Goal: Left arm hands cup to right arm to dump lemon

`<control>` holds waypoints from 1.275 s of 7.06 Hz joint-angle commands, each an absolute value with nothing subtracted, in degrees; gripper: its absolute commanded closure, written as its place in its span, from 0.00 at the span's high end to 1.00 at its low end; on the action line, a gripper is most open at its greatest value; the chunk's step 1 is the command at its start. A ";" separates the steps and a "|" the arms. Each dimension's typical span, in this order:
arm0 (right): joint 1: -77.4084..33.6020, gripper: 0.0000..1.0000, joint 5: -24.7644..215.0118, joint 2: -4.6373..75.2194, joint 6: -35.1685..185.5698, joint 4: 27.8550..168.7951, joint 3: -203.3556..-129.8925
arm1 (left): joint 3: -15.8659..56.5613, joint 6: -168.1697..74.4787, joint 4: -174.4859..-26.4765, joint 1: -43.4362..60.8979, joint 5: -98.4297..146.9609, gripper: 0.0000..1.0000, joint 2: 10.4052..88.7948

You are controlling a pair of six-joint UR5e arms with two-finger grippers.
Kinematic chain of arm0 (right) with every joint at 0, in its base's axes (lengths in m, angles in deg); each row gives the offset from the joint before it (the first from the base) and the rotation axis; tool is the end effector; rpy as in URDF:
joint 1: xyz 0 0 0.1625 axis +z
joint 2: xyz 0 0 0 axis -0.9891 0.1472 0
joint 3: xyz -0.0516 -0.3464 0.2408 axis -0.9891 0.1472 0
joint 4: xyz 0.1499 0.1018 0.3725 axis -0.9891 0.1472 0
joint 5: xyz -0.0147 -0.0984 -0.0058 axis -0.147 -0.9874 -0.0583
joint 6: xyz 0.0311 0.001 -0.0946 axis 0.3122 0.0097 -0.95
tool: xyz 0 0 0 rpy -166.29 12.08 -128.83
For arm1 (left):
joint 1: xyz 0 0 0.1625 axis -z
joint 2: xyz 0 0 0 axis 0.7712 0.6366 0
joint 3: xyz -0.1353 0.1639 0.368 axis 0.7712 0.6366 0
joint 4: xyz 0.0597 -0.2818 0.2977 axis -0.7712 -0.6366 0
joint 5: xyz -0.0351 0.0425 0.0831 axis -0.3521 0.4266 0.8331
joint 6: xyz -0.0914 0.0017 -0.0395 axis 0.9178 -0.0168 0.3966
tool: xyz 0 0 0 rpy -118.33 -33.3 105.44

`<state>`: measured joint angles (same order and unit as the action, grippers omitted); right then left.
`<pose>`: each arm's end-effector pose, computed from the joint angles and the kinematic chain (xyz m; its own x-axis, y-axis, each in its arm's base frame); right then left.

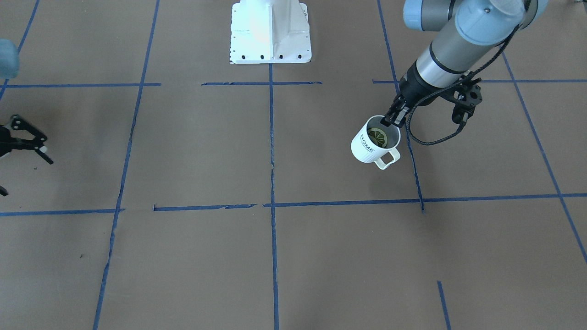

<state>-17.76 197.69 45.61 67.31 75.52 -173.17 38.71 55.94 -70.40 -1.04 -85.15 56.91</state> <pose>-0.1828 -0.5412 0.4155 0.5496 -0.7039 0.4500 0.1709 0.6220 0.7641 0.3307 -0.4908 0.2464 0.2938 -0.8792 -0.3750 0.4754 0.4747 -0.7407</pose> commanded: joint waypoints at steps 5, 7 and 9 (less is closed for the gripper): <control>-47.83 0.98 161.73 38.27 82.96 47.26 -172.24 | 36.87 70.43 -71.21 -5.82 -85.16 0.00 64.63; -57.23 0.99 150.64 32.84 82.43 45.22 -171.89 | 36.87 72.27 -71.21 -6.69 -85.16 0.00 65.42; -61.57 0.99 145.86 32.37 82.34 45.22 -171.71 | 36.26 75.26 -72.79 -6.78 -85.16 0.00 66.39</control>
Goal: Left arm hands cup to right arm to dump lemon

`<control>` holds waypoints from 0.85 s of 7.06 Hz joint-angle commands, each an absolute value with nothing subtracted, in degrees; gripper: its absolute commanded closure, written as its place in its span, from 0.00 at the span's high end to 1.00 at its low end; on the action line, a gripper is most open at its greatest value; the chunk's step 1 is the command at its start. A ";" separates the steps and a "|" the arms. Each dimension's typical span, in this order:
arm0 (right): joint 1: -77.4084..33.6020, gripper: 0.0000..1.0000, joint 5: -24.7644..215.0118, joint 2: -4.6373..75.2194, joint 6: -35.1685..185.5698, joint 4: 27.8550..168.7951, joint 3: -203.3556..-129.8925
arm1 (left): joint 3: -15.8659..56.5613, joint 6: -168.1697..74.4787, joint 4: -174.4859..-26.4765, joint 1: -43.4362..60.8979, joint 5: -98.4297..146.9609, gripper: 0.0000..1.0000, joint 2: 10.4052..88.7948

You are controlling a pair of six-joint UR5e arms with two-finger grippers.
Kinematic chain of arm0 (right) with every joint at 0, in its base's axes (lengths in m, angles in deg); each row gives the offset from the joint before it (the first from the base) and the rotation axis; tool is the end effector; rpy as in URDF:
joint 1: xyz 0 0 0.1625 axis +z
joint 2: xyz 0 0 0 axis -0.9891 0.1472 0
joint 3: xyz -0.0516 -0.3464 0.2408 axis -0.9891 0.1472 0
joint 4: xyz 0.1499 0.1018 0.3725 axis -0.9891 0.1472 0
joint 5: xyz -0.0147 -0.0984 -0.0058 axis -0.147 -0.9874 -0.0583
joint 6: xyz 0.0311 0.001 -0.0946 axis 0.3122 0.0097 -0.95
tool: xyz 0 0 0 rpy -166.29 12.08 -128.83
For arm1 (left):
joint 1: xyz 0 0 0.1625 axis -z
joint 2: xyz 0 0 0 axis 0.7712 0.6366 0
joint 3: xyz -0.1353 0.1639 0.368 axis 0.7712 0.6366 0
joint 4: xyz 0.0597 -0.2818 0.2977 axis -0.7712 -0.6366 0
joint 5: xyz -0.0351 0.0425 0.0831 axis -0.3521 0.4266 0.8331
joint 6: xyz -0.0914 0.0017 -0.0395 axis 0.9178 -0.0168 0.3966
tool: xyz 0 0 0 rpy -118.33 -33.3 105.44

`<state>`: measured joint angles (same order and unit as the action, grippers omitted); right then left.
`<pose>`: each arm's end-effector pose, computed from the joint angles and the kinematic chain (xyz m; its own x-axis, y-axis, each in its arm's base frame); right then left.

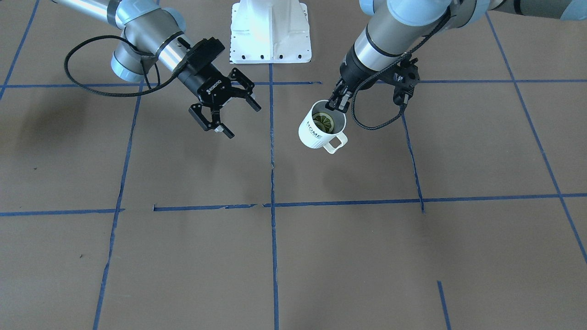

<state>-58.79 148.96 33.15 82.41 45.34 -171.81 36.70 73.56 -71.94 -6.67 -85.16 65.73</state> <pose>-0.4788 -0.3697 0.2468 0.4924 -0.7604 0.4234 -0.3329 0.2850 0.8989 0.3897 -0.4679 0.1643 0.2115 -0.9441 -0.2529 0.4335 0.3225 -0.8415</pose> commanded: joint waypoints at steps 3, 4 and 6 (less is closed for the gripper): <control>-62.37 0.99 144.96 32.02 81.12 45.31 -171.71 | 35.90 78.94 -73.67 -9.15 -85.16 0.00 68.41; -62.37 0.99 144.96 31.76 80.68 45.31 -171.71 | 35.90 80.88 -75.15 -9.94 -85.07 0.00 68.59; -62.46 0.99 144.96 31.67 80.50 45.31 -171.80 | 35.38 82.82 -75.61 -10.56 -84.90 0.00 70.17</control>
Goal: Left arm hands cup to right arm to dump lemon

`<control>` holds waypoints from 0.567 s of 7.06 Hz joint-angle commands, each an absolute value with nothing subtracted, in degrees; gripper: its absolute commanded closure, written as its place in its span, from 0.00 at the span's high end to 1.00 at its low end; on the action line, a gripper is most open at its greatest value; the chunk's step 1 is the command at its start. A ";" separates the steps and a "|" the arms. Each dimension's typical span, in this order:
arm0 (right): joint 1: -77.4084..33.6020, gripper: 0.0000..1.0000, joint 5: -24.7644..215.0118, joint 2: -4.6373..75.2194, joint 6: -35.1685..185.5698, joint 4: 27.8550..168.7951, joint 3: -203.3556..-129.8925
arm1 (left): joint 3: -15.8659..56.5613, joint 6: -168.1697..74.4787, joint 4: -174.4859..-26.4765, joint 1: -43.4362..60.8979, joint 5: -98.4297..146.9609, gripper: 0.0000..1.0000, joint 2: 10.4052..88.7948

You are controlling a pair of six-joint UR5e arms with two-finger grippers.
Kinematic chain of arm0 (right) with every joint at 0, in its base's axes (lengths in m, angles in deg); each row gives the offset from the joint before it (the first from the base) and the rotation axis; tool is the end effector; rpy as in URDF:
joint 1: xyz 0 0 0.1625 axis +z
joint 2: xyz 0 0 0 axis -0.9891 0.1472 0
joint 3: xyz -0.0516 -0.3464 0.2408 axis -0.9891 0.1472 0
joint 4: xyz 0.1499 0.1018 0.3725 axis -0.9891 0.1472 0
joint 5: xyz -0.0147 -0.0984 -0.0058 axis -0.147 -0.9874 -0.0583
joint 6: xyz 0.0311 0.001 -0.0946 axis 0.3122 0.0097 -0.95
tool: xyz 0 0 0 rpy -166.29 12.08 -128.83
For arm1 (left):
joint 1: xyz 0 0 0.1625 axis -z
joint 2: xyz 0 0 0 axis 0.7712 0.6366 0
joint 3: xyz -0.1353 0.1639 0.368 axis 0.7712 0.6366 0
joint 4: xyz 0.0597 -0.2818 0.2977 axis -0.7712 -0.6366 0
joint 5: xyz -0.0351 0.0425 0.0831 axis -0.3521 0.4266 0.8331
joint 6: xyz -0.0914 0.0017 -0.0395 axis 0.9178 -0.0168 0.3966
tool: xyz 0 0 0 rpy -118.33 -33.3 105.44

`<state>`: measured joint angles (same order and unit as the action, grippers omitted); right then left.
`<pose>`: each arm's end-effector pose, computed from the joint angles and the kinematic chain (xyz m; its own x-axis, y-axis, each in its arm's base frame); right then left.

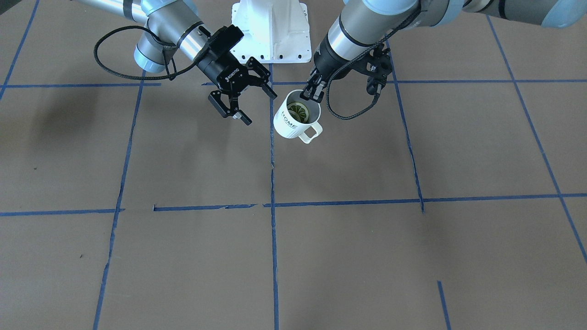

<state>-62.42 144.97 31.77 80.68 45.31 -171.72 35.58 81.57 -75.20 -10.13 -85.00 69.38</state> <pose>-0.4996 -0.3451 0.2336 0.4967 -0.7658 0.4085 -0.3417 0.2600 0.9031 0.4201 -0.4462 0.1257 0.1926 -0.9580 -0.2126 0.3805 0.2727 -0.8837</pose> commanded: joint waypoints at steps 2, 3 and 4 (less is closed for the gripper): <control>-62.81 0.99 144.88 30.97 78.22 45.31 -171.72 | 35.03 83.61 -75.52 -11.44 -84.89 0.00 72.01; -62.81 0.99 144.88 30.96 78.21 45.31 -171.80 | 34.94 84.14 -75.61 -11.79 -84.81 0.00 72.54; -62.90 0.99 144.88 30.87 78.21 45.40 -171.80 | 34.93 84.23 -75.61 -11.79 -84.81 0.00 72.63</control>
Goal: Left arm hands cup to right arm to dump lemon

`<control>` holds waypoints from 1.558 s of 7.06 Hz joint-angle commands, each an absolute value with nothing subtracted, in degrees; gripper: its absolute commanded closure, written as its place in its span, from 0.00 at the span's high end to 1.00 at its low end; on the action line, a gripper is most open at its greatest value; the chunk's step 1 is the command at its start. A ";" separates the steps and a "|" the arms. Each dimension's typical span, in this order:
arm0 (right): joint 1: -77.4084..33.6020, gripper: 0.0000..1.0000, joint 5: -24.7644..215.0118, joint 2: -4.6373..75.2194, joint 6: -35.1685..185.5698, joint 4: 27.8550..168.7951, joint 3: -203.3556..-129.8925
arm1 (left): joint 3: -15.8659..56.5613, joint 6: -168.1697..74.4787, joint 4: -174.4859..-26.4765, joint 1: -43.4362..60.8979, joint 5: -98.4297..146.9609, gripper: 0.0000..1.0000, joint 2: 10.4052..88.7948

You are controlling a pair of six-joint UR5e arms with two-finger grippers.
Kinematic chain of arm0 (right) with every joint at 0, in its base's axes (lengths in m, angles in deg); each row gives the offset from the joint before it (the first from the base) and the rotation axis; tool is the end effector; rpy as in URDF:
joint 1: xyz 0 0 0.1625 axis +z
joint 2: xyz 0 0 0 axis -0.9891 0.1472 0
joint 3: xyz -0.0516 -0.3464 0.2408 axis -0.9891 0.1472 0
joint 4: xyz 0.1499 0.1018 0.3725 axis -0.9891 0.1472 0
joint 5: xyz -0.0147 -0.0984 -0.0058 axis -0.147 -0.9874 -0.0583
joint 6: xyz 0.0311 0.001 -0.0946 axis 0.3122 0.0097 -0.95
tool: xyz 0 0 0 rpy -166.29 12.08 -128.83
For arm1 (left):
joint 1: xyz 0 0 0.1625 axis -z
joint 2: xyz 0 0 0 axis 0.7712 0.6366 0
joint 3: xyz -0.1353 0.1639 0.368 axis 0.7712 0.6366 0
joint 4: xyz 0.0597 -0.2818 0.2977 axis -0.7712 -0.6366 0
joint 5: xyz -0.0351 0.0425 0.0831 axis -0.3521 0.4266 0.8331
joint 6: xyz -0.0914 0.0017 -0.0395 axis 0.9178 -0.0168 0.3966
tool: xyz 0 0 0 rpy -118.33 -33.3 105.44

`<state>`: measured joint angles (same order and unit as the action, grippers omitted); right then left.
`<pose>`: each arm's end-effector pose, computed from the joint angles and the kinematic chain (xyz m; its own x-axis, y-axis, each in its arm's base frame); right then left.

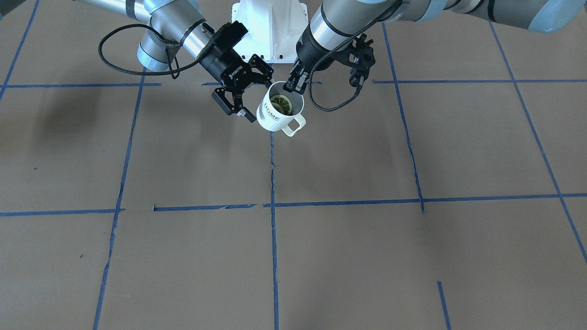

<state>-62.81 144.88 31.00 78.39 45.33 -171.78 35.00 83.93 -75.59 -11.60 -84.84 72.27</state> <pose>-0.5024 -0.3420 0.2253 0.5009 -0.7799 0.3754 -0.3328 0.2269 0.9153 0.4321 -0.4361 0.0977 0.1923 -0.9580 -0.2126 0.3506 0.2695 -0.8969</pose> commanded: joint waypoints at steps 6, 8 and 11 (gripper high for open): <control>-62.90 0.99 144.88 30.87 78.21 45.31 -171.72 | 35.20 85.20 -76.13 -12.58 -84.81 0.00 73.86; -62.99 0.50 144.96 30.96 78.12 45.48 -171.80 | 35.11 84.42 -78.32 -12.50 -84.89 0.25 73.60; -62.99 0.34 144.96 31.22 78.21 45.66 -171.80 | 35.55 78.71 -80.97 -7.35 -87.68 1.00 72.28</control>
<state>-62.93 144.93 31.12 78.20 45.61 -171.80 35.53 80.33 -80.79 -10.84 -85.80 72.72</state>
